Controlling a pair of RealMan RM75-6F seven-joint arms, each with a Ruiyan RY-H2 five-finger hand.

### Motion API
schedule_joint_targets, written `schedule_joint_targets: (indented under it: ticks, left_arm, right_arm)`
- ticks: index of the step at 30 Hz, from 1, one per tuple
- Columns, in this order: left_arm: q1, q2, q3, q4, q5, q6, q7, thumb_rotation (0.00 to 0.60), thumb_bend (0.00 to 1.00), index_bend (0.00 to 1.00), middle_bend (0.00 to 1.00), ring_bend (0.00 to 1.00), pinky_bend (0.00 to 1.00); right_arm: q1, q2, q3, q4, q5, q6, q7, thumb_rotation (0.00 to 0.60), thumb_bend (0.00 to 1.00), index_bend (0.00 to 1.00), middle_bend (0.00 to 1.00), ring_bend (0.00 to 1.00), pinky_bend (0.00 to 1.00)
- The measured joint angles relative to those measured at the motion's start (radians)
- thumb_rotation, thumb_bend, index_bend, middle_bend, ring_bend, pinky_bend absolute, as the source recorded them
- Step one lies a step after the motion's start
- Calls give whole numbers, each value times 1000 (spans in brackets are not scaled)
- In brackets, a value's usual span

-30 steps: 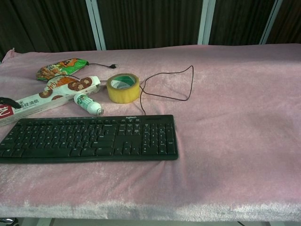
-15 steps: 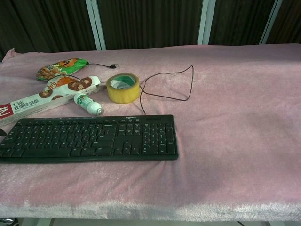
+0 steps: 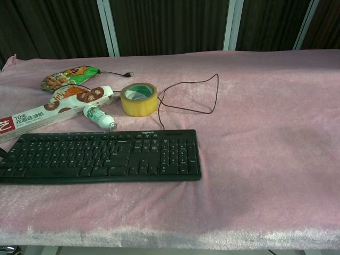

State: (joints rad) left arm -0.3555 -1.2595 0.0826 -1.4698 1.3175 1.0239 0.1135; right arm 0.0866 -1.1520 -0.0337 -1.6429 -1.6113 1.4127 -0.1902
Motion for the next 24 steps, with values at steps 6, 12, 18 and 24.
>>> schedule_joint_targets:
  ticks: [6,12,18,24]
  left_arm:
    - [-1,-4,-7,9,-3,-13,-3,600,736,180,1000,1000,1000]
    - [-1,-5,-9,16,-11,-29,-4,600,737,182,1000,1000,1000]
    - [-3,-3,-10,13,-11,-42,0,600,738,182,1000,1000,1000]
    - [6,9,-15,-4,8,-2,2,600,723,108,1000,1000,1000]
  right_arm:
    - [0,-1,0,0,1,0,-2,600,406,0,0,0,0]
    - [-1,0,1,-1,3,3,0,600,406,0,0,0,0]
    - [-1,1,0,0,2,5,1,600,406,0,0,0,0]
    - [-2,3,2,0,2,10,8,600,406,0,0,0,0]
